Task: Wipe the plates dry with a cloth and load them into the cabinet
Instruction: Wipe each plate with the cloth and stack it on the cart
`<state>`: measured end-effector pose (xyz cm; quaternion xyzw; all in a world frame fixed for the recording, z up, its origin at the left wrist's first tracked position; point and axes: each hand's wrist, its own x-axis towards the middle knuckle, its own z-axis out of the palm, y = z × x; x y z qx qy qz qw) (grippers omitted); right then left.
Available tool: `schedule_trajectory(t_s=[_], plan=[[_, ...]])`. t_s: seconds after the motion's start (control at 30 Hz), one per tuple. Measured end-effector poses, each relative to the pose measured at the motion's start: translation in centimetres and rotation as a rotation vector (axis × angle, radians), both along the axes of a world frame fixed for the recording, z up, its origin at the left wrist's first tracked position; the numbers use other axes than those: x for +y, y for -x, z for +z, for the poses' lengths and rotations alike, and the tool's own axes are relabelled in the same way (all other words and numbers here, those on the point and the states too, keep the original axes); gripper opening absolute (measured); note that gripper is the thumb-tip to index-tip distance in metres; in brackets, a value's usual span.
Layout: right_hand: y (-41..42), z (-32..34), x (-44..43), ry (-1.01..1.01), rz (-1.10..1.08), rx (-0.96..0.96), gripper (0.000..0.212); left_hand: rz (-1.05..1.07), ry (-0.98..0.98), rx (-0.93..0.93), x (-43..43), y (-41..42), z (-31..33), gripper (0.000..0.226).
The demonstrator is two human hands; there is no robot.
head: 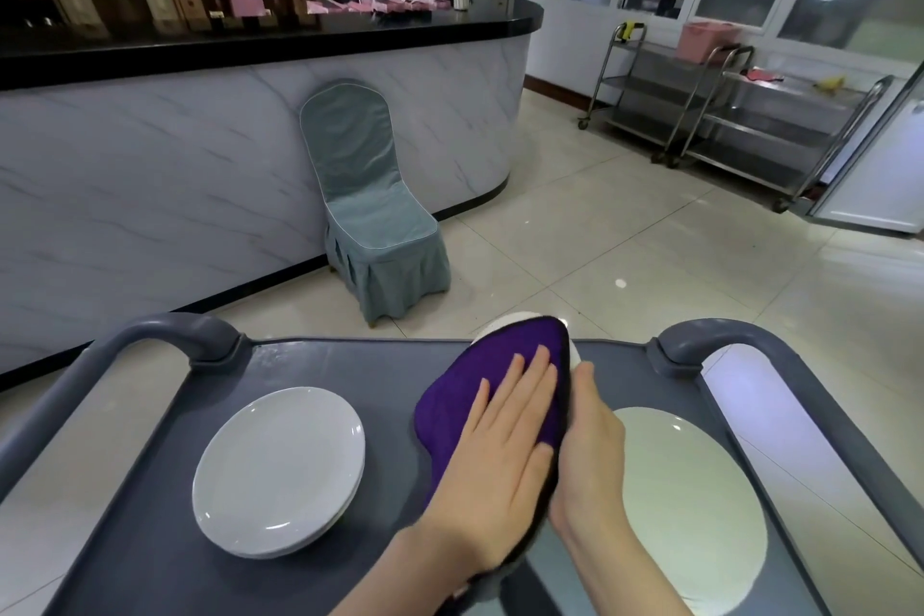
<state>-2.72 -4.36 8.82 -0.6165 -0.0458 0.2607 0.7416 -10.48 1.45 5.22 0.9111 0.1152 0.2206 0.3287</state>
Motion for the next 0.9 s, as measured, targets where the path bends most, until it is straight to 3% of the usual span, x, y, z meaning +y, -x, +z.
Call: schedule_trajectory(t_s=[0.17, 0.4, 0.53, 0.67, 0.8, 0.9], plan=[[0.3, -0.5, -0.2, 0.051, 0.073, 0.023, 0.046, 0.019, -0.006, 0.024, -0.2, -0.1, -0.2, 0.063], [1.2, -0.5, -0.9, -0.007, 0.124, -0.109, 0.037, 0.057, 0.238, -0.103, 3.9, -2.0, 1.1, 0.053], [-1.3, 0.5, -1.9, -0.018, 0.066, -0.046, 0.048, 0.081, 0.331, -0.062, 6.1, -0.7, -1.4, 0.057], [-3.8, 1.0, -2.6, -0.069, 0.042, 0.013, 0.037, 0.112, 0.42, -0.064, 4.0, 1.8, -5.2, 0.064], [-4.3, 0.2, -2.6, -0.127, -0.054, 0.132, 0.031, 0.155, 0.209, -0.047, 0.4, 2.5, -6.5, 0.079], [-3.5, -0.9, -2.1, -0.081, -0.025, 0.221, 0.046, 0.108, -0.127, -0.018, -1.1, 1.6, -5.2, 0.085]])
